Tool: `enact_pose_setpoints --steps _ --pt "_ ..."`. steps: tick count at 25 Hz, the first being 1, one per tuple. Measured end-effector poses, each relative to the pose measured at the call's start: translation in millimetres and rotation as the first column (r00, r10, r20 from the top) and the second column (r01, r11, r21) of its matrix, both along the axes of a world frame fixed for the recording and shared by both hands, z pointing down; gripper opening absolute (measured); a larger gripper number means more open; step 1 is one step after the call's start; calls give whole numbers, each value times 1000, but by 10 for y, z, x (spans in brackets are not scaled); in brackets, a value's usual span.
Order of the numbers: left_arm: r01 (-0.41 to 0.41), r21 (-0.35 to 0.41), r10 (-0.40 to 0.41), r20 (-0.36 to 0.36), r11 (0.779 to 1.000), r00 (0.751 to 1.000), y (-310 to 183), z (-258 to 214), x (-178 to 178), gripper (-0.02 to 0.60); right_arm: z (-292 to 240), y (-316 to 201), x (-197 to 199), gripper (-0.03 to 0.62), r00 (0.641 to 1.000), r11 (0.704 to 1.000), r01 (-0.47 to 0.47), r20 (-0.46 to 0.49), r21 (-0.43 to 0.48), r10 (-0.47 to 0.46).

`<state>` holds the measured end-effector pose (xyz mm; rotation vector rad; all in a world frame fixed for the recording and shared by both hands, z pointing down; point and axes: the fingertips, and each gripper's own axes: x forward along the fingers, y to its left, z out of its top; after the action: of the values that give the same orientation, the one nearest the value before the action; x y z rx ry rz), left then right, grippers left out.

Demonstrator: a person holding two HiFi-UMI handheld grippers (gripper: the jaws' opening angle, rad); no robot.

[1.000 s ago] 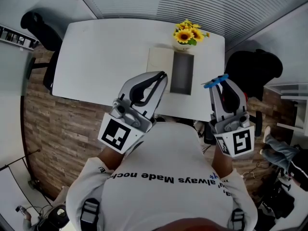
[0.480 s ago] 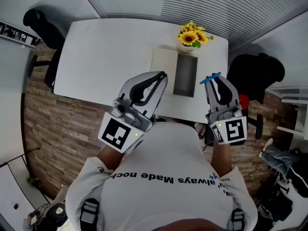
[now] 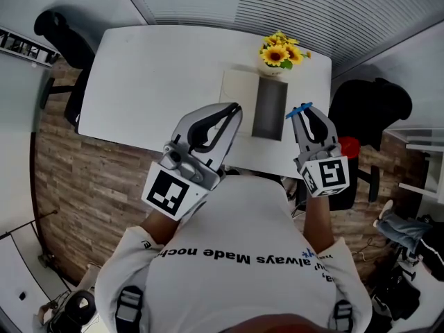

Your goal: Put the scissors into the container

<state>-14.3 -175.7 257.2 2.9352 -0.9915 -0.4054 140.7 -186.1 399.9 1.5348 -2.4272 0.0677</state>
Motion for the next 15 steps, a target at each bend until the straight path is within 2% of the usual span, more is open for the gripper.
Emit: enact_pose_setpoints --steps 15 --pt "12 -13 -12 -1 1000 1000 29 54 -109 26 685 -136 0 86 999 990 -14 -51 -143 7"
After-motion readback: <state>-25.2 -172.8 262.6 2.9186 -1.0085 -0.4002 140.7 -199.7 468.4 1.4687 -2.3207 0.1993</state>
